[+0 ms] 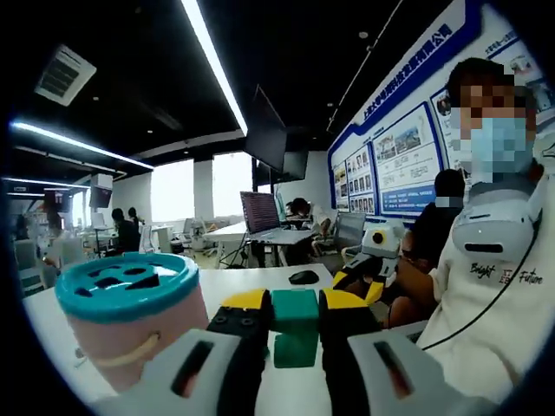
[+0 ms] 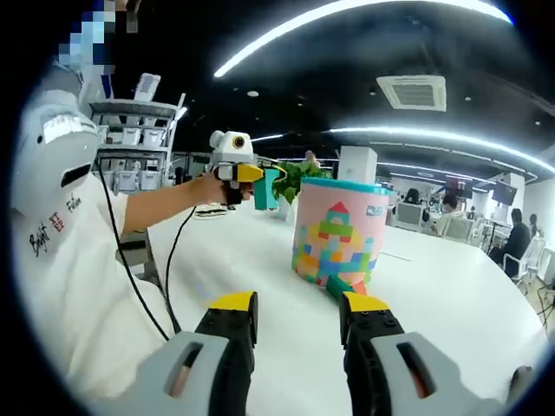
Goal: Arrange the toys in the designated storage area by placing each visible toy with the group until no toy remains scattered across the table.
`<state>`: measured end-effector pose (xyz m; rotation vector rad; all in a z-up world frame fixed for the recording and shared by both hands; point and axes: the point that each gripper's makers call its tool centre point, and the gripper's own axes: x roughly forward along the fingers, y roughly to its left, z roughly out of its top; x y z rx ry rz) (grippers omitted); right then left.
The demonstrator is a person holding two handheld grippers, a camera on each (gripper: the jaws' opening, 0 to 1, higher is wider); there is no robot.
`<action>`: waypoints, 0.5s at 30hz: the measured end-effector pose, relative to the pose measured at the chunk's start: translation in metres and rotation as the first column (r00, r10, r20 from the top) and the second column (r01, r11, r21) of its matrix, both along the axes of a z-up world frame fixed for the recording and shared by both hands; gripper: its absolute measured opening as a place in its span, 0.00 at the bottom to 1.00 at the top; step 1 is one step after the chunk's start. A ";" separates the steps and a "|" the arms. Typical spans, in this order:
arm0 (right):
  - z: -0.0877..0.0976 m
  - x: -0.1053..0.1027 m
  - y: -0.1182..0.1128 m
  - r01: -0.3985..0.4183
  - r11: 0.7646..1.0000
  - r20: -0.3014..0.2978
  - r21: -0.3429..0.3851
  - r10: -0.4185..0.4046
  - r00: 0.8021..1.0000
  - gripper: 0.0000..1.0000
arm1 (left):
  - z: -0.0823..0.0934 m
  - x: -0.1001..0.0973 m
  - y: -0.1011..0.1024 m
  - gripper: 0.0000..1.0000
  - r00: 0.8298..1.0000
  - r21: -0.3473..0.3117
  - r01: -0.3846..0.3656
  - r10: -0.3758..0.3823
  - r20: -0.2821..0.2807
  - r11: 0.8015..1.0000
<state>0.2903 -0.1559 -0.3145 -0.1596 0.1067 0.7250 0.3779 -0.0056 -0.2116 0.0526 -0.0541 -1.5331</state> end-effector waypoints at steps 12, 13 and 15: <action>0.001 -0.003 0.004 -0.020 0.998 0.039 -0.054 0.023 0.999 0.37 | 0.054 0.038 0.022 0.23 0.999 -0.023 -0.040 0.040 0.014 0.999; 0.001 -0.003 0.004 -0.022 0.998 0.040 -0.052 0.024 0.999 0.37 | 0.055 0.039 0.024 0.23 0.999 -0.023 -0.039 0.039 0.008 0.999; 0.002 -0.003 0.002 -0.019 0.999 0.042 -0.048 0.021 0.999 0.37 | 0.061 0.045 0.029 0.23 0.999 -0.020 -0.034 0.034 -0.001 0.999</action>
